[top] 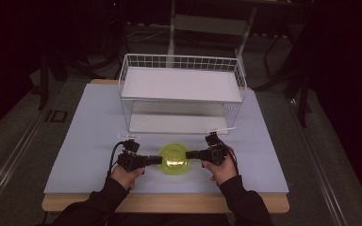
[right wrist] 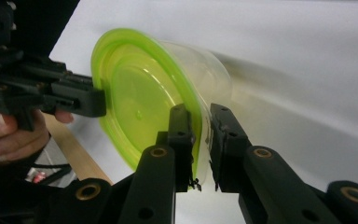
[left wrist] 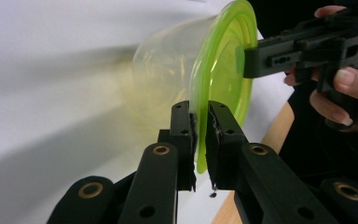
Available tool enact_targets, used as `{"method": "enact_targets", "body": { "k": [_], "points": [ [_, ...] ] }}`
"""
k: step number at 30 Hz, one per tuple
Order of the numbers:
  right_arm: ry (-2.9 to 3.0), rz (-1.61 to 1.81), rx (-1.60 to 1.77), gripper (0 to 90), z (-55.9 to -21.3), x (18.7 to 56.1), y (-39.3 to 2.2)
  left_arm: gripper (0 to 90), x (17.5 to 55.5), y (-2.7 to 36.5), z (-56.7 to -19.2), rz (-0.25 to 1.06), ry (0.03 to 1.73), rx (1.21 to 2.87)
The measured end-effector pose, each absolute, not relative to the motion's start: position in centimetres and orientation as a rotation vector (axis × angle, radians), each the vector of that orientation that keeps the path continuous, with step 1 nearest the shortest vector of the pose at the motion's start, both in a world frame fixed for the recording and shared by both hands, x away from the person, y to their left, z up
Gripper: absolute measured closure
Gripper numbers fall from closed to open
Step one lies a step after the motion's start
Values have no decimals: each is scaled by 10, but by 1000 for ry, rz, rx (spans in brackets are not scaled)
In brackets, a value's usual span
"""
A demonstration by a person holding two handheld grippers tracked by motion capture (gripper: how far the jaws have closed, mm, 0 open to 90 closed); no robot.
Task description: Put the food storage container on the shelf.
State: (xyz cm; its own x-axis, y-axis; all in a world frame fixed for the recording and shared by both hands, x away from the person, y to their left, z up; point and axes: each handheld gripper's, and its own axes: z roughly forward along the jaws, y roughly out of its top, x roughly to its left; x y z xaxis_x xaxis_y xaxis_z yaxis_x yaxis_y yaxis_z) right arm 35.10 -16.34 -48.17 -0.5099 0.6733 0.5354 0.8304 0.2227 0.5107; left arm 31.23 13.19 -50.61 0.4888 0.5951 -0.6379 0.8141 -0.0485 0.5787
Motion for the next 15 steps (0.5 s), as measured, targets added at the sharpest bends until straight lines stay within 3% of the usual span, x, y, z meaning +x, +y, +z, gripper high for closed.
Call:
{"method": "enact_targets", "body": {
  "k": [15],
  "points": [
    [-2380,-1330,-1384,802,-434,340,-162,831,304,134,-461,-211,1160,1691]
  ]
}}
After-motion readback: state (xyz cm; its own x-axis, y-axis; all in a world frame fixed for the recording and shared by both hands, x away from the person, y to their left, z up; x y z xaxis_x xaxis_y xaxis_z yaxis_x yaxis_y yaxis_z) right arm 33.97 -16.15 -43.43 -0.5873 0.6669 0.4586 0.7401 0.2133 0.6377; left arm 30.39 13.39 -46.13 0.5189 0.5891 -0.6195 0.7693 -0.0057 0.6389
